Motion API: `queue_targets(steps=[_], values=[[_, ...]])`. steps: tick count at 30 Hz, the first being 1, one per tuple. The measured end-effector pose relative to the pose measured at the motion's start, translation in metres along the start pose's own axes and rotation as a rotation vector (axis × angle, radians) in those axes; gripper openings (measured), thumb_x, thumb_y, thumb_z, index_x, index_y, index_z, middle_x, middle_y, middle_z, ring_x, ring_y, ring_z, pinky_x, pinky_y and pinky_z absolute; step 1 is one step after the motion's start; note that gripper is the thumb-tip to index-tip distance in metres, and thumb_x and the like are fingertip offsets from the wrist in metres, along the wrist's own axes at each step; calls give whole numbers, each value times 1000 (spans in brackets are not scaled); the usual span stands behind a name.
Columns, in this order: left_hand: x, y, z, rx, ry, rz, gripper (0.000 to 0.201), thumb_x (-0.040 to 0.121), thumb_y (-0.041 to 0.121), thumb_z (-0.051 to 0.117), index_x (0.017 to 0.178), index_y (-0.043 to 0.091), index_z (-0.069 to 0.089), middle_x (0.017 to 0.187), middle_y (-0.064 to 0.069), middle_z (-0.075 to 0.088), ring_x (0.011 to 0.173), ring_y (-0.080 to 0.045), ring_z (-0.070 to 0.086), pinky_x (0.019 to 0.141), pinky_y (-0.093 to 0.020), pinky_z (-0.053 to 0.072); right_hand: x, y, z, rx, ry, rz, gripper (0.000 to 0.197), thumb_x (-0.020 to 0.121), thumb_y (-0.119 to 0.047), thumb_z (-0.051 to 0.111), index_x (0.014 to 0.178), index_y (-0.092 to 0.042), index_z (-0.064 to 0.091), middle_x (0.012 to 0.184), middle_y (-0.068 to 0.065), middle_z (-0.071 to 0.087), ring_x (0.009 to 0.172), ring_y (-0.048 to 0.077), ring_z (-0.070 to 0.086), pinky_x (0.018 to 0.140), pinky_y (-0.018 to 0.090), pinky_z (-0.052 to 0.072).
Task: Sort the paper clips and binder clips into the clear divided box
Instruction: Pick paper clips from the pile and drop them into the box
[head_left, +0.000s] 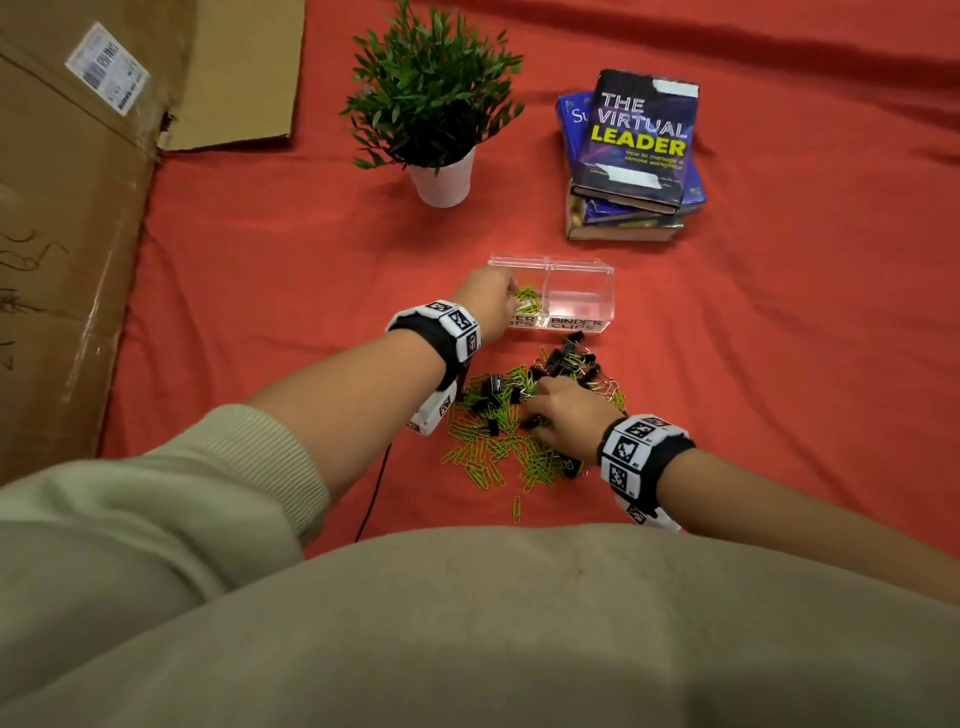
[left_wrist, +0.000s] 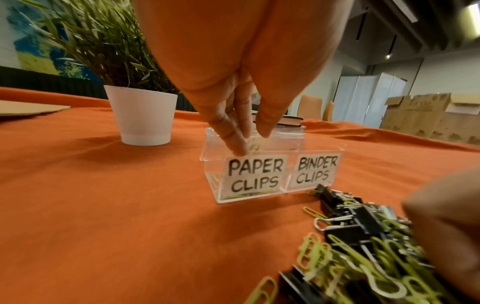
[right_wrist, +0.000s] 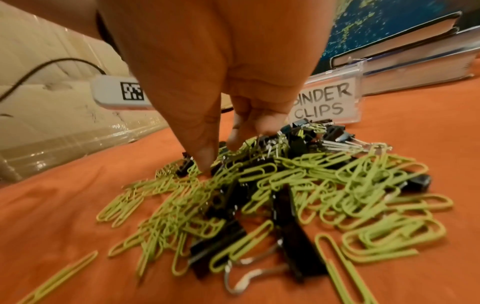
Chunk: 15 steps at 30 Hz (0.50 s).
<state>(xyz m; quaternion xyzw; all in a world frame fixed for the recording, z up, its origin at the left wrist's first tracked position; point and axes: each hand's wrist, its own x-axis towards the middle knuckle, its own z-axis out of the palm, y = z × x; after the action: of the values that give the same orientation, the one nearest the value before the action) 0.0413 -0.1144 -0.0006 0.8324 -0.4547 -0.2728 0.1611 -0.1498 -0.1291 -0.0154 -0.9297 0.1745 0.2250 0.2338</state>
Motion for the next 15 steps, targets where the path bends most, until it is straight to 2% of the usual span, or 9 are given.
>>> queue_targets(steps=[2,4,7,10,13,15], values=[[-11,-2,4,3,2,25,35,93,14,55,127,6,55,132,-13,54,120,-26,53,105,-34,41,-1,0,5,-23,18,18,34,90,-24,57,124,-24,58,118,7,48,113,25,48,84,41,52],[-28,-6,5,-8,34,60,37,92,14,55,128,9,53,135,-10,52,121,-24,52,108,-35,39,0,2,4,-14,74,39,33,90,-18,54,123,-22,59,115,8,48,111,26,48,81,42,52],[-63,-17,8,-6,16,88,25,90,14,56,115,10,60,112,0,56,100,-15,55,94,-26,44,0,3,2,-15,155,31,29,90,-10,50,116,-13,62,106,8,50,104,27,49,76,40,52],[-100,-37,21,105,-107,35,22,87,24,61,106,13,61,108,-4,57,100,-21,57,86,-30,45,-5,-10,7,-14,97,-13,23,92,-19,50,107,-9,64,103,8,54,99,27,56,78,39,52],[-131,-54,42,182,-140,-49,42,78,42,68,109,16,55,111,-3,51,103,-22,54,86,-35,49,-13,-27,18,-98,-14,18,29,93,-29,47,105,-6,60,105,8,55,95,28,60,79,41,54],[-145,-58,54,192,-138,-76,64,70,51,73,117,16,49,116,-2,45,110,-21,49,91,-38,48,-16,-34,24,-134,-27,71,37,92,-36,51,112,-4,54,112,10,52,102,28,57,83,42,53]])
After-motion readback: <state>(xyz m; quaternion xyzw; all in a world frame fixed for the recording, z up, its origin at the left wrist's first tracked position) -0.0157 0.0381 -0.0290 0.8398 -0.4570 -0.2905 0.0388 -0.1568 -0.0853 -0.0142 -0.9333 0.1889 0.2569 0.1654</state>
